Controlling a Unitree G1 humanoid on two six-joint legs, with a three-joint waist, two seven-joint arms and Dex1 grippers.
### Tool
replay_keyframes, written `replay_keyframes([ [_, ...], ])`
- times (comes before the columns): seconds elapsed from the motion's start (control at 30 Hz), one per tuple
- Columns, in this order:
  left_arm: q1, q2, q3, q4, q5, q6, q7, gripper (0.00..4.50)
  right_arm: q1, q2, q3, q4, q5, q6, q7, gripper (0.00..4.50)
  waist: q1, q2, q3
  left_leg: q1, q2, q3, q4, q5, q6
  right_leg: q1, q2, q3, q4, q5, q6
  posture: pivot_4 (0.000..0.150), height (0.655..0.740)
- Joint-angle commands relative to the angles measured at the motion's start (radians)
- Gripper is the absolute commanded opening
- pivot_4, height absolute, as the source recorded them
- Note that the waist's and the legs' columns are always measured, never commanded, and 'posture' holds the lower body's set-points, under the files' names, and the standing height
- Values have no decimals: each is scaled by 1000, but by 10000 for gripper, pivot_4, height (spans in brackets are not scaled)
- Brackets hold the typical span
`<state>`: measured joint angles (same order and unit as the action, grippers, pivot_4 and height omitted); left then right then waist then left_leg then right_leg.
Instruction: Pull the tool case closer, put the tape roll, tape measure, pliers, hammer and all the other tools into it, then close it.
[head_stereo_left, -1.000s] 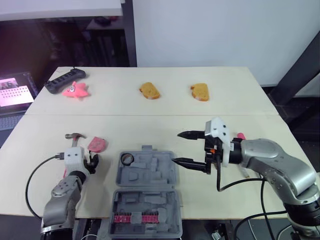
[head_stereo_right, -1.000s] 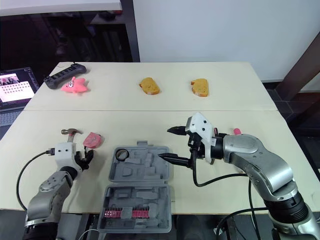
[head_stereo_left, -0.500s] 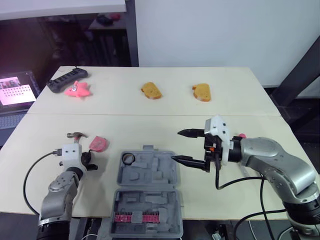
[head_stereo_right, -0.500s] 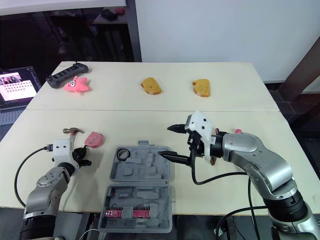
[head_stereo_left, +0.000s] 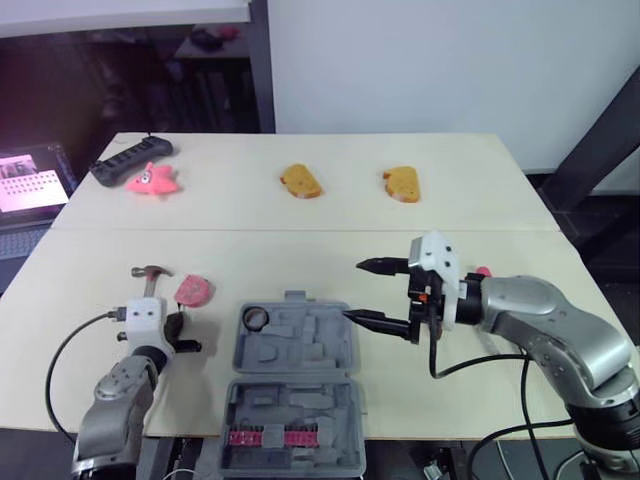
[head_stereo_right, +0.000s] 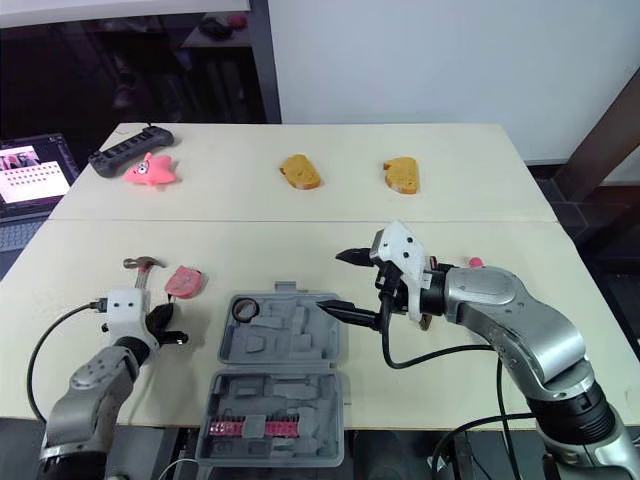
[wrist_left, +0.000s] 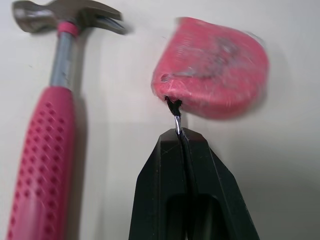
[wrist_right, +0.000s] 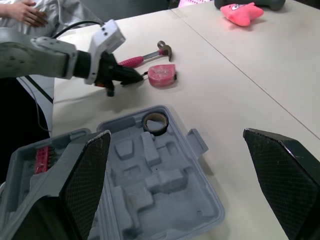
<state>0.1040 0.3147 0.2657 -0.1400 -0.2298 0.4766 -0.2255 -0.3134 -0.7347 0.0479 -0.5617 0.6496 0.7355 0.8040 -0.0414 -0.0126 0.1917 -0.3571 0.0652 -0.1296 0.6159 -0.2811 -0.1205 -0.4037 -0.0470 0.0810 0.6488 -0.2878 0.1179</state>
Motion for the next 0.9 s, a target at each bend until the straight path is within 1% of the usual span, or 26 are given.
replay_keyframes([
  [0.03,89,-2,-36,-74,-3,15,-33,270,2,0,-19,-23,1,-14,-1,45000,0,0,0,0,0,0,0,0,0,0,0,0,0,0,0,1500,7400],
  [0.2,282,4,-82,-178,33,-39,-64,270,7,-2,-16,-14,-10,-22,2,45000,-4,0,0,0,0,1,-1,0,0,-1,0,1,-1,-1,-3,1500,7400],
  [0.43,515,-20,-70,-218,50,-197,-90,270,15,-9,-17,-6,-26,-23,8,45000,-16,0,0,0,0,4,-2,-1,1,-2,0,4,-4,-3,-4,1500,7400],
  [0.5,568,-23,-53,-223,39,-230,-105,270,17,-10,-19,-8,-26,-21,11,45000,-21,0,0,0,0,5,-2,-3,4,-2,0,5,-6,-3,-4,1500,7400],
  [0.63,672,4,-12,-213,27,-299,-165,270,18,-14,-18,-9,-28,-19,18,45000,-28,0,0,0,0,7,-2,-7,11,-2,0,6,-8,-3,-3,1500,7400],
  [0.77,751,28,12,-204,16,-364,-228,270,20,-14,-16,-5,-35,-22,26,45000,-27,-1,0,-1,0,8,-2,-7,11,-3,0,6,-9,-4,-4,1500,7400],
  [0.9,789,51,45,-161,13,-410,-264,270,16,-10,-19,-3,-29,-25,37,45000,-28,-2,1,-1,0,11,-1,-7,11,-4,0,9,-9,-4,-4,1500,7400],
])
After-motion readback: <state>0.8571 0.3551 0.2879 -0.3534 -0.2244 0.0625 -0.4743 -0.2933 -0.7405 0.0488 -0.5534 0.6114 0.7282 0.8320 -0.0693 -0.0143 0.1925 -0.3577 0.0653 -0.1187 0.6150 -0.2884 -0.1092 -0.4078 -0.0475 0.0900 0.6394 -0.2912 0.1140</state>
